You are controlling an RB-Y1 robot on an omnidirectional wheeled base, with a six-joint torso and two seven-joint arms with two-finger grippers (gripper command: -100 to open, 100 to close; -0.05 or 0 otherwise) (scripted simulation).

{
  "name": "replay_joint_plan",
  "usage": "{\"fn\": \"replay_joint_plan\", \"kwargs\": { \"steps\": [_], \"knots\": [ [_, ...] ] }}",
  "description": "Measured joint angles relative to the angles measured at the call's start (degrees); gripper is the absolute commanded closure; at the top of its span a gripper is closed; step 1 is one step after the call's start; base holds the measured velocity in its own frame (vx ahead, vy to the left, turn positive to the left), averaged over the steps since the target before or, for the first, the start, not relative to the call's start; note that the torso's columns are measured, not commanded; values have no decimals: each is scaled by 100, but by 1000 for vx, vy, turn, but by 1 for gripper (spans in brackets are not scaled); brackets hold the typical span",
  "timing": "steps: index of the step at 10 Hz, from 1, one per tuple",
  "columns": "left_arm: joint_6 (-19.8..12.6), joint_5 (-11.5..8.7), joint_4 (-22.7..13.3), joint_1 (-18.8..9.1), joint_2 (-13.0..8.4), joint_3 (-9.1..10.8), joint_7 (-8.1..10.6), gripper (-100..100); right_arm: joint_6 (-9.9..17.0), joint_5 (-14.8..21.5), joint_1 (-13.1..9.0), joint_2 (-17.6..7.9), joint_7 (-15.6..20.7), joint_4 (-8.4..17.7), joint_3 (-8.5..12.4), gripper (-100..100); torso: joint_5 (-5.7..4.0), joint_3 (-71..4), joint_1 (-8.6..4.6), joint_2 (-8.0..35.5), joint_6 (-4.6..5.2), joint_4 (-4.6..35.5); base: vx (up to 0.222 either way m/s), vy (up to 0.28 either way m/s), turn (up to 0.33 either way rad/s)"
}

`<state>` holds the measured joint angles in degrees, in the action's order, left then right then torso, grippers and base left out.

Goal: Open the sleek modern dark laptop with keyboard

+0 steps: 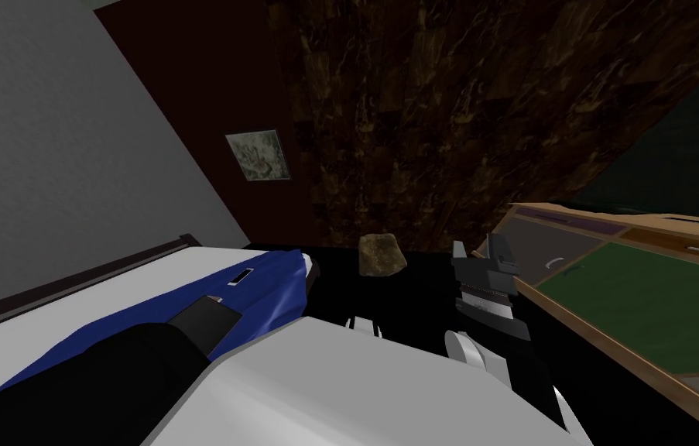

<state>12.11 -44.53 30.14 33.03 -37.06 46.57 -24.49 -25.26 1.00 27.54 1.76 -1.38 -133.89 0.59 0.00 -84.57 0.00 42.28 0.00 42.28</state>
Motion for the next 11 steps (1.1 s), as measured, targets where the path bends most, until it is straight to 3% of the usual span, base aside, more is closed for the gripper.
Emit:
{"fn": "replay_joint_plan", "kwargs": {
  "steps": [1,2,3,4,5,6,7,9,11],
  "knots": [
    [-4,11,0,4,-8,-7,-20,-100,0,0,0,0,0,0,0,0,0,1,-4,0,1,0,66,53,341],
    [67,169,-99,-75,-111,-211,235,-100,0,0,2,0,0,0,1,0,3,-10,12,-19,-7,-5,81,45,284],
    [25,332,76,-91,-38,-101,260,-100,0,0,2,0,0,0,1,0,3,-11,5,-16,2,-5,107,59,410],
    [160,516,-165,-216,-203,-433,596,-100,0,0,3,-1,0,-1,2,0,2,-10,8,-16,-2,-5,97,48,164],
    [160,695,-96,-281,-200,-399,724,-100,0,0,1,-1,0,0,1,0,1,-3,0,-3,9,-1,43,16,-58],
    [94,815,41,-271,-138,-304,669,-100,0,0,0,0,0,0,0,0,-3,10,-12,18,4,5,76,28,322],
    [234,994,-191,-391,-282,-598,990,-100,0,0,2,0,0,0,1,0,-1,6,-3,8,-9,3,70,22,231],
    [26,1328,308,-446,-126,-337,972,-100,0,0,2,-1,0,0,1,0,1,-4,7,-7,-3,-2,94,39,313],
    [3,1652,366,-482,-153,-409,1154,-100,0,0,0,0,0,0,0,0,0,5,-3,10,7,3,59,23,132]
  ]
}}
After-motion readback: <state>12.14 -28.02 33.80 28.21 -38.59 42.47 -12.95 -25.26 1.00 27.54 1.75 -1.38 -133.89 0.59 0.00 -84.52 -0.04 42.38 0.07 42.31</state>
